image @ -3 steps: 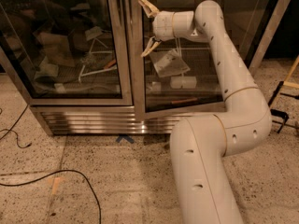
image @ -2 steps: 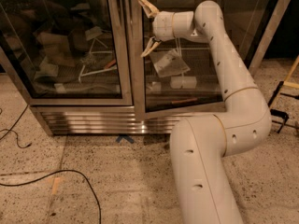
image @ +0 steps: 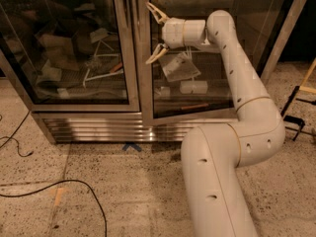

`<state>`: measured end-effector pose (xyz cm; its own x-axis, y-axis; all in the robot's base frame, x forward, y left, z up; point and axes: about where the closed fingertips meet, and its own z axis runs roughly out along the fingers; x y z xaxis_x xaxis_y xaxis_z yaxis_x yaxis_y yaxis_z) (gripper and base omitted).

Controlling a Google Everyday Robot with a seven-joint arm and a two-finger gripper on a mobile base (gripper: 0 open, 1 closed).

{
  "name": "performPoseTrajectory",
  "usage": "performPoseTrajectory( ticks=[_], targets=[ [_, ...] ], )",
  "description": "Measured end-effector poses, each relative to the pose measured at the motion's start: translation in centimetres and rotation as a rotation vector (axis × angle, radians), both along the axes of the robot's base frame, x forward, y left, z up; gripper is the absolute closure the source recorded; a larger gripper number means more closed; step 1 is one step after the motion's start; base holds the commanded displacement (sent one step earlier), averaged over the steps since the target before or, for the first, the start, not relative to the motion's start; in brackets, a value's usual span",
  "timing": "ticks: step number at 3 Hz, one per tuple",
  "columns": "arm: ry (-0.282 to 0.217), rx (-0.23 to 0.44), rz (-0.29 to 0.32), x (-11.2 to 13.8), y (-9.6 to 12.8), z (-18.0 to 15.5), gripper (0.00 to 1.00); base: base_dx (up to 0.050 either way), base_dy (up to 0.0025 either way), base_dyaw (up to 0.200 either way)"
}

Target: Pick orange can from top drawer and place on counter

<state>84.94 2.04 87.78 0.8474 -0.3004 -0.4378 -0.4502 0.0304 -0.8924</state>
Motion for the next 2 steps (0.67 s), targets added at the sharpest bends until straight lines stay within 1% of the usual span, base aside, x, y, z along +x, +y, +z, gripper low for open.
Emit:
performPoseTrajectory(
  ticks=[1,2],
  targets=[
    [0.141,0.087,0.048,-1.2,0.1,-0.7,0.0,0.0,0.0,0.0],
    [0.235,0.112,0.095,-2.7,0.7,0.1,0.19,0.0,0.0,0.0]
  ],
)
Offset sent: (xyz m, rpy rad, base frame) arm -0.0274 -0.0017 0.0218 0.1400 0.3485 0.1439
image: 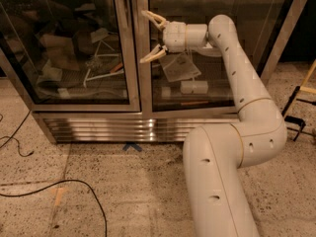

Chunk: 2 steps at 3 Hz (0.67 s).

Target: Pick orange can from top drawer and place on counter

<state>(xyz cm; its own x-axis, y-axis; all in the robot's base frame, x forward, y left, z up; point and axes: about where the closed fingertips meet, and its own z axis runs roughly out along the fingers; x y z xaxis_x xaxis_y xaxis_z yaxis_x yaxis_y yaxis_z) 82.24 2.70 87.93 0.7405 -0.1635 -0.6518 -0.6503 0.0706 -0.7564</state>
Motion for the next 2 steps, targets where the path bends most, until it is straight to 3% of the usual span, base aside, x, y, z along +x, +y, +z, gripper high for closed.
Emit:
performPoseTrajectory(
  ticks=[2],
  targets=[
    [0.064,0.0,0.088,-2.43,1.48,1.57,0.65,0.0,0.0,0.0]
  ],
)
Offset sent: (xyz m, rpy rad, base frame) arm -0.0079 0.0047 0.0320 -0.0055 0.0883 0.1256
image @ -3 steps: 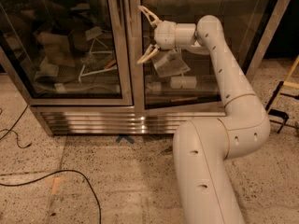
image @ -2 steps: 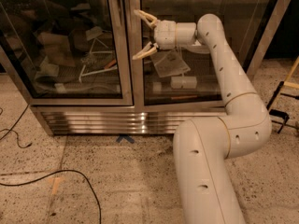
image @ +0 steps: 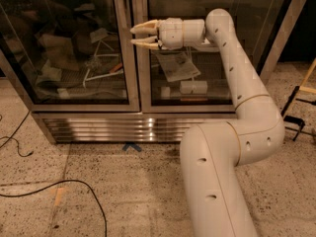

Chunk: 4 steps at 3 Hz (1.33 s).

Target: Pick orange can from top drawer and place on counter

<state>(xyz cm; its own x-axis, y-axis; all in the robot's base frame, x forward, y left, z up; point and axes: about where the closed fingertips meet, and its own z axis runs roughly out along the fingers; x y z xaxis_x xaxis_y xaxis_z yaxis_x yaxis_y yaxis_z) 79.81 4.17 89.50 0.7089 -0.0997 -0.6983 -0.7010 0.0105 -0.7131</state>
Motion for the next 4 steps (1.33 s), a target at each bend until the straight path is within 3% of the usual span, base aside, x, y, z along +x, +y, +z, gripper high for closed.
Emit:
performPoseTrajectory(
  ticks=[1,2,3,4],
  targets=[
    [0.002,-0.004,0.017,-0.46,0.29,0.34,0.88,0.0,0.0,0.0],
    [0.002,-0.005,0.018,-0.48,0.32,0.36,0.88,0.0,0.0,0.0],
    [0.002,-0.005,0.018,-0.48,0.32,0.36,0.57,0.0,0.0,0.0],
    [0.002,-0.005,0.018,-0.48,0.33,0.36,0.34,0.0,0.0,0.0]
  ],
)
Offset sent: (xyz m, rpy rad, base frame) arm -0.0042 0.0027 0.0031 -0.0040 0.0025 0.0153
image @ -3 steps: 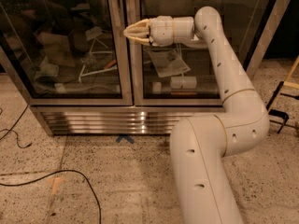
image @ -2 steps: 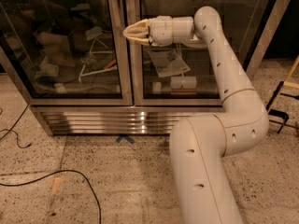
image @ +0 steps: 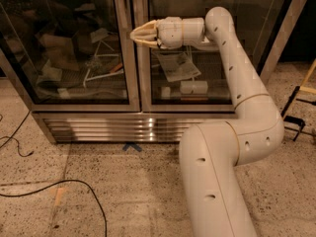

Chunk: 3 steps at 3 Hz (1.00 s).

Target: Pick orange can from top drawer and place on counter

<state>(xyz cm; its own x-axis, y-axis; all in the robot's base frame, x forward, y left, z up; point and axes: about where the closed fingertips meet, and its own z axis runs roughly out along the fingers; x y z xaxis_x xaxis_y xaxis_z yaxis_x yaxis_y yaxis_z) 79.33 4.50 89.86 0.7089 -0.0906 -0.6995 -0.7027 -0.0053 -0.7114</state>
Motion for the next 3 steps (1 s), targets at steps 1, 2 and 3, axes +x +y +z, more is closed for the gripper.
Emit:
performPoseTrajectory(
  ticks=[1,2,3],
  targets=[
    [0.0,0.0,0.0,0.0,0.0,0.0,0.1,0.0,0.0,0.0],
    [0.0,0.0,0.0,0.0,0.01,0.0,0.0,0.0,0.0,0.0],
    [0.0,0.0,0.0,0.0,0.01,0.0,0.0,0.0,0.0,0.0]
  ],
)
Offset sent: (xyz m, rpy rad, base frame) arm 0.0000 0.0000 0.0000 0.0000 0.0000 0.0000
